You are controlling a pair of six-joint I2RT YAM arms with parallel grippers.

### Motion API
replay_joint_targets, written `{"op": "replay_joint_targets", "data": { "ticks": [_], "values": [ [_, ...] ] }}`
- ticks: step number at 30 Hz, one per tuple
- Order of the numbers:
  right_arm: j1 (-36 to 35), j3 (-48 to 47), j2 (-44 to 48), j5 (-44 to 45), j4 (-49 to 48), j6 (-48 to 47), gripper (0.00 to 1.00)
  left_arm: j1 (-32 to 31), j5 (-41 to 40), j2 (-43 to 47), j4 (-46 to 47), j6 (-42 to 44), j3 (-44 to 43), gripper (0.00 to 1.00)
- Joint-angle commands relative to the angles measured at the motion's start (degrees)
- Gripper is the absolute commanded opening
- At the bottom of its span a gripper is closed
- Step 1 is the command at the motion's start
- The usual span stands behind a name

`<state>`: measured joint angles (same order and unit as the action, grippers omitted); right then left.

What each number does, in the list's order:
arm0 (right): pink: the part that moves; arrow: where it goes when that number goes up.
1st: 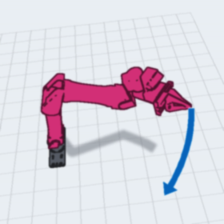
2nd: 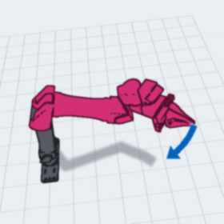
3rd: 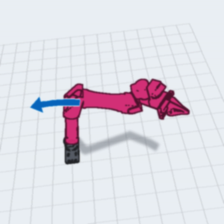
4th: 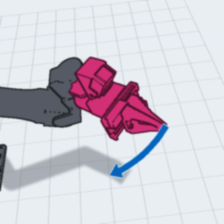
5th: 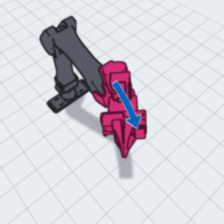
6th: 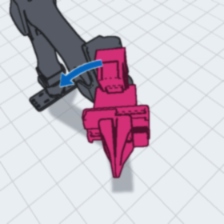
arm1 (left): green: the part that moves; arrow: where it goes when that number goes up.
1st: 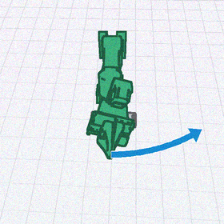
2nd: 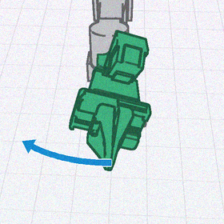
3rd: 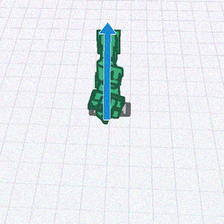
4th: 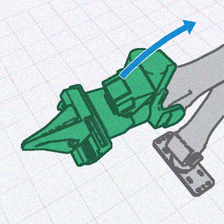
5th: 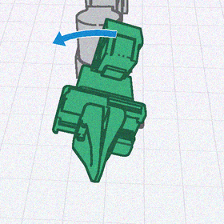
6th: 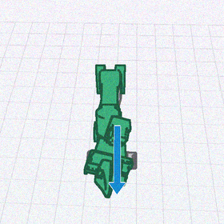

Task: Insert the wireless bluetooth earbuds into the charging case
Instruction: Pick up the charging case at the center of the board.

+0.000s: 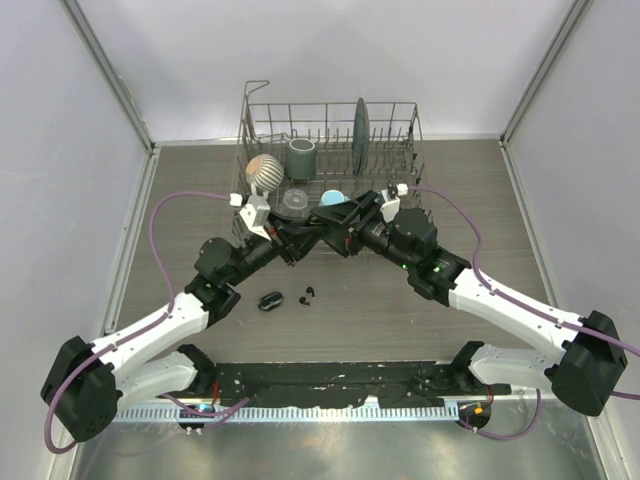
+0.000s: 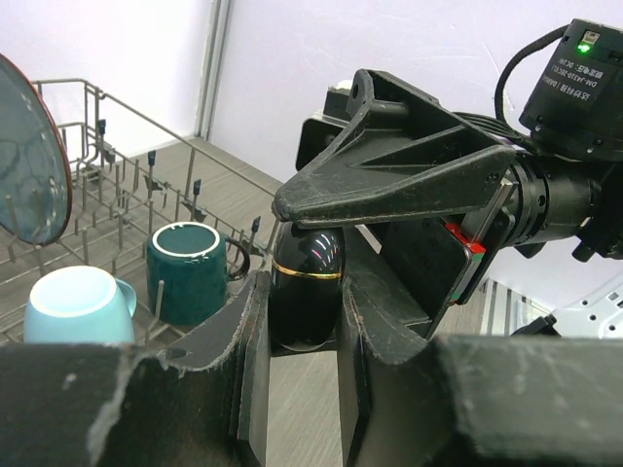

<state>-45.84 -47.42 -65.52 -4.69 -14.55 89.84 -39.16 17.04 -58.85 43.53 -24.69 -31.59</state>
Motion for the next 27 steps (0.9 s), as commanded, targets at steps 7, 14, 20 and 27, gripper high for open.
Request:
{"op": "replay_joint_targets", "data": {
  "ticks": [7,14,20,27],
  "values": [
    [-0.12,1.19,2.85,1.61,-2.33,3.15,0.31,0.05,-2.62,1.99,1.65,2.01,-0.75,0.0],
    [-0.12,0.75,1.36,0.03,-2.94,2.97,0.07,0.05,-2.1,0.76,3.93,-0.01,-1.19,0.13],
    [-0.12,0.31,0.48,-0.59,-2.86,2.88,0.02,0.05,-1.39,-0.39,5.07,-1.06,-1.45,0.19],
    [-0.03,-0.21,0.22,-0.32,-2.16,1.74,0.01,0.05,-1.39,-0.48,4.46,-1.33,-1.54,0.25]
  ]
}}
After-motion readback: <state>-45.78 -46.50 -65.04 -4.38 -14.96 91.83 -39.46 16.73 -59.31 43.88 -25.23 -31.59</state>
